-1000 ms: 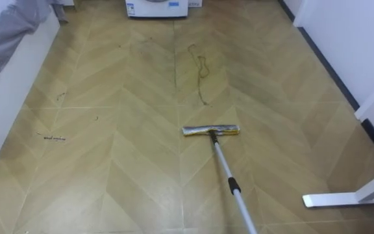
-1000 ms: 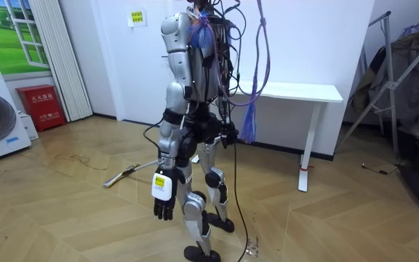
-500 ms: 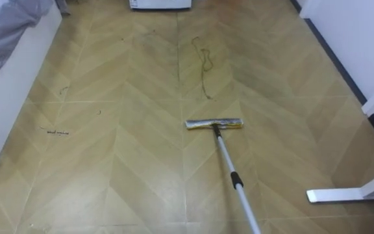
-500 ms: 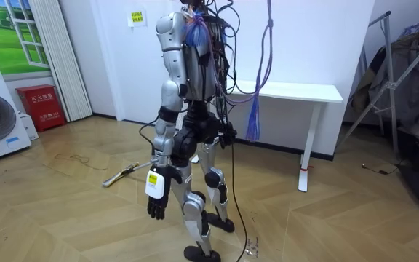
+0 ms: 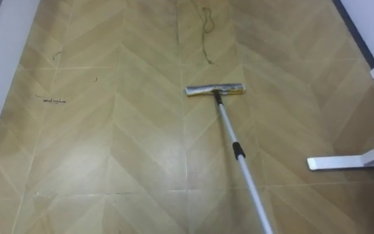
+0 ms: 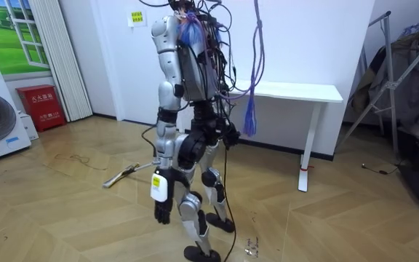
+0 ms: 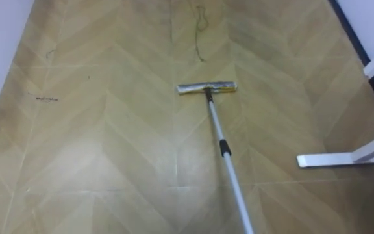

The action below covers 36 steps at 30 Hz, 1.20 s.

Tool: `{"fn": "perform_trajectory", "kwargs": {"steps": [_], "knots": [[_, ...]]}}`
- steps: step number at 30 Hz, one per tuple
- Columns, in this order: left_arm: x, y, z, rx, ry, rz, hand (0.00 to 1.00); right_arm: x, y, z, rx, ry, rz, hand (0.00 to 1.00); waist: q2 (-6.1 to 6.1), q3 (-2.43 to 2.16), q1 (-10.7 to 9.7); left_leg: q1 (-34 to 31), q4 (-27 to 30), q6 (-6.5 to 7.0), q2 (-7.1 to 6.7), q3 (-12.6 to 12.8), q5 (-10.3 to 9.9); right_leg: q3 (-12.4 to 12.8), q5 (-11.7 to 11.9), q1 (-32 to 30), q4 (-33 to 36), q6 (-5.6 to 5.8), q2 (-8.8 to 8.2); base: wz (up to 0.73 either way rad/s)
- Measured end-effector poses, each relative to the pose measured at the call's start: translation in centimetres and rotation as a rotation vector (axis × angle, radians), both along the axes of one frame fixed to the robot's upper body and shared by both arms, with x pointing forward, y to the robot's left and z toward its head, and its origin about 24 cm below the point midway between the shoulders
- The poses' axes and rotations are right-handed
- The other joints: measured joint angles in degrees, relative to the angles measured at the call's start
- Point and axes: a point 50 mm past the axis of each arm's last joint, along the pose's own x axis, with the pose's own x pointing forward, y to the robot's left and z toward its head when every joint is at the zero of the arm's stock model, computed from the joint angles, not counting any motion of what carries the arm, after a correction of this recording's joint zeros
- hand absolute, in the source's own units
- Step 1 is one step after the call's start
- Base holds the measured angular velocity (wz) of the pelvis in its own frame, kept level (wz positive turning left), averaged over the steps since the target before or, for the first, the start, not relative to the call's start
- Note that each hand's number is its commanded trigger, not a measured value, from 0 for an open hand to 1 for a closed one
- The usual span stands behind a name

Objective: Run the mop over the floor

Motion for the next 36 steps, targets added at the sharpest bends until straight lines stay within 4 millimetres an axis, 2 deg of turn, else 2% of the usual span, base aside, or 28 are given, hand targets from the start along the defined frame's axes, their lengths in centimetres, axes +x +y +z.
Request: {"fn": "perform_trajectory", "kwargs": {"steps": [3,4,7,8,10,12,13,14,15,16,17,18,19,20,21,22,23,24,25,26,27,28,29,30,31,33,35,36], "knots": [[0.0,-0.1,0.0,-0.006,0.011,-0.006,0.00,-0.2,-0.7,0.2,-0.022,-0.015,-0.036,1.00,0.68,0.30,-0.2,-7.3,8.1,-0.06,-0.26,-1.4,-1.8,-0.3,-2.6,-6.2,7.2,-0.28,-0.97,0.25],[0.2,-0.3,-0.1,-0.011,0.010,-0.007,0.00,-0.1,-1.0,0.2,-0.036,-0.022,-0.047,1.00,1.45,0.60,0.2,-10.3,12.0,-0.15,-0.05,-2.2,-2.7,-0.2,-3.6,-8.4,9.8,-0.45,-0.83,0.09],[0.2,-0.4,-0.1,-0.009,0.008,-0.016,0.00,0.1,-1.2,0.3,-0.059,-0.057,-0.059,1.00,2.33,0.60,1.1,-16.2,19.9,-0.96,0.48,-2.3,-4.7,-0.5,-6.7,-13.9,17.5,-1.23,-1.24,0.07],[0.2,-0.5,-0.1,-0.009,0.008,-0.015,0.00,0.2,-1.1,0.2,-0.059,-0.060,-0.059,1.00,2.33,0.60,1.2,-17.1,21.3,-1.15,0.52,-2.4,-4.8,-0.4,-7.3,-14.7,18.7,-1.50,-1.36,0.05],[0.2,-0.7,-0.2,-0.007,0.006,-0.022,0.00,0.4,-0.9,0.2,-0.065,-0.076,-0.067,1.00,2.42,0.53,2.0,-21.4,28.9,-1.25,1.27,-2.5,-4.9,-0.7,-9.8,-17.5,24.5,-3.11,-1.87,0.00],[0.1,-0.9,-0.2,-0.005,0.001,-0.036,0.00,1.4,-0.9,0.3,-0.073,-0.096,-0.062,1.00,2.52,0.46,2.8,-24.3,34.8,-1.63,1.86,-3.7,-4.5,-0.9,-11.6,-18.8,28.3,-3.73,-1.70,-0.02],[0.0,-1.1,-0.3,-0.006,-0.001,-0.040,0.00,2.3,-1.0,0.4,-0.085,-0.111,-0.054,1.00,2.32,0.61,3.2,-26.9,39.8,-1.89,2.59,-3.8,-2.5,-0.9,-13.1,-19.4,30.9,-3.80,-1.40,0.00],[0.0,-1.1,-0.3,-0.008,-0.002,-0.038,0.00,2.9,-1.0,0.5,-0.092,-0.121,-0.048,1.00,2.18,0.70,3.4,-28.4,42.2,-1.67,2.70,-3.9,-0.5,-0.6,-13.7,-19.7,31.9,-3.80,-1.13,0.00],[0.1,-1.3,-0.3,-0.015,-0.004,-0.042,0.00,4.4,-1.3,0.8,-0.103,-0.150,-0.039,1.00,1.65,0.92,3.9,-31.0,46.5,-1.40,2.63,-4.7,3.7,0.3,-14.4,-20.1,33.5,-4.19,-0.36,-0.13],[0.2,-1.6,-0.4,-0.030,-0.016,-0.036,0.00,6.2,-1.8,1.3,-0.117,-0.187,-0.033,1.00,1.24,1.19,5.3,-33.2,50.4,-1.40,2.69,-5.4,7.6,0.9,-14.8,-20.3,34.5,-4.67,0.46,-0.25],[0.4,-1.7,-0.4,-0.035,-0.026,-0.040,0.00,7.2,-2.0,1.6,-0.121,-0.211,-0.030,1.00,1.19,1.21,6.2,-34.2,51.6,-1.50,2.69,-5.2,8.8,1.1,-15.0,-20.4,34.9,-4.96,0.72,-0.45],[0.6,-1.8,-0.4,-0.043,-0.039,-0.032,0.00,9.5,-2.2,2.3,-0.124,-0.268,-0.024,1.00,1.05,1.29,7.7,-35.8,52.6,-1.46,2.79,-4.0,8.6,1.9,-15.1,-20.7,35.3,-5.14,1.61,-0.48],[0.7,-1.7,-0.3,-0.045,-0.047,-0.034,0.00,11.8,-2.1,3.0,-0.115,-0.322,-0.013,1.00,0.70,1.42,8.6,-36.6,50.4,-0.65,2.63,-3.0,7.7,2.2,-15.1,-20.7,35.2,-5.19,1.91,-0.44],[0.7,-1.6,-0.3,-0.045,-0.049,-0.035,0.00,12.8,-1.9,3.3,-0.106,-0.347,-0.006,1.00,0.39,1.42,9.1,-36.5,47.9,-0.50,2.29,-2.3,7.0,2.4,-15.1,-20.7,35.1,-5.19,1.91,-0.28],[0.6,-1.5,-0.3,-0.049,-0.054,-0.031,0.00,14.4,-1.6,3.9,-0.085,-0.395,-0.008,1.00,0.26,1.40,9.8,-35.3,39.5,-0.55,2.12,-0.8,5.8,2.4,-15.1,-20.5,34.5,-5.14,2.06,-0.07],[0.5,-1.4,-0.3,-0.055,-0.054,-0.029,0.00,15.2,-1.3,4.2,-0.062,-0.419,-0.011,1.00,0.41,1.35,9.9,-33.8,31.4,-0.61,2.09,-0.1,5.2,2.1,-15.3,-20.0,34.0,-4.76,2.31,0.00],[0.5,-1.3,-0.3,-0.057,-0.051,-0.030,0.00,15.4,-1.1,4.2,-0.053,-0.432,-0.010,1.00,0.52,1.25,9.9,-33.3,28.1,-0.57,2.00,0.1,5.1,2.1,-15.5,-19.8,33.9,-4.35,2.33,0.24],[0.6,-1.2,-0.3,-0.064,-0.049,-0.036,0.00,15.0,-1.0,4.0,-0.036,-0.432,-0.027,1.00,0.76,1.41,9.4,-32.5,25.5,1.47,1.13,0.3,3.9,2.1,-16.6,-18.8,33.7,-3.73,1.80,0.44],[0.7,-1.3,-0.3,-0.079,-0.048,-0.042,0.00,13.9,-1.3,3.6,-0.028,-0.419,-0.067,1.00,0.83,1.30,8.6,-31.8,24.7,2.78,0.14,0.7,3.0,2.0,-17.1,-17.3,32.2,-3.03,1.15,0.53],[0.8,-1.4,-0.3,-0.086,-0.049,-0.048,0.00,13.1,-1.6,3.3,-0.028,-0.404,-0.089,1.00,0.93,1.23,8.2,-31.2,23.9,3.33,-0.22,1.1,2.7,2.0,-17.2,-16.3,31.0,-2.66,0.80,0.60],[1.0,-1.5,-0.3,-0.096,-0.049,-0.074,0.00,10.9,-2.5,2.8,-0.041,-0.356,-0.117,1.00,1.06,0.99,7.9,-29.1,21.8,4.88,-1.04,2.4,1.7,2.4,-16.6,-14.1,28.4,-1.78,-0.03,0.48],[1.1,-1.6,-0.3,-0.102,-0.050,-0.081,0.00,8.4,-3.9,2.6,-0.081,-0.293,-0.137,1.00,1.37,0.69,7.7,-27.5,20.5,6.12,-2.13,3.7,0.5,3.9,-16.2,-12.7,27.4,-1.49,-0.97,0.38],[1.2,-1.6,-0.2,-0.102,-0.054,-0.083,0.00,7.2,-4.7,2.6,-0.106,-0.258,-0.143,1.00,1.70,0.56,7.7,-27.1,20.5,6.28,-2.85,3.8,-0.2,4.9,-15.7,-13.0,28.5,-0.65,-1.16,0.28],[1.4,-1.5,-0.2,-0.096,-0.061,-0.083,0.00,4.3,-5.9,2.5,-0.153,-0.189,-0.149,1.00,2.52,0.42,7.3,-26.4,21.1,7.29,-4.07,3.8,-1.8,5.5,-13.4,-14.3,32.8,1.12,-1.78,0.28],[1.7,-1.3,-0.1,-0.084,-0.078,-0.081,0.00,1.6,-6.5,2.3,-0.178,-0.122,-0.162,1.00,3.36,-0.13,6.4,-25.5,21.4,7.88,-4.94,3.3,-3.4,6.3,-9.5,-16.5,37.7,1.58,-2.16,0.28],[2.4,-0.9,0.2,-0.056,-0.110,-0.089,0.00,-1.3,-6.0,1.9,-0.176,-0.053,-0.181,1.00,4.36,-0.54,4.9,-24.3,21.1,7.93,-5.49,2.0,-5.4,6.4,-6.4,-20.1,42.1,2.06,-2.11,0.14],[3.4,-0.7,0.4,-0.033,-0.151,-0.089,0.00,-2.8,-4.8,1.4,-0.151,-0.024,-0.212,1.00,4.84,-0.37,3.8,-22.8,19.5,7.79,-5.49,1.7,-5.9,6.4,-6.7,-24.7,40.2,1.83,-2.03,0.00],[3.8,-0.9,0.5,-0.031,-0.169,-0.093,0.00,-3.4,-4.0,1.1,-0.135,-0.009,-0.225,1.00,5.25,-0.22,2.9,-21.8,18.6,7.38,-5.45,1.3,-6.3,6.4,-6.7,-27.4,35.5,1.79,-1.82,-0.16]]}}
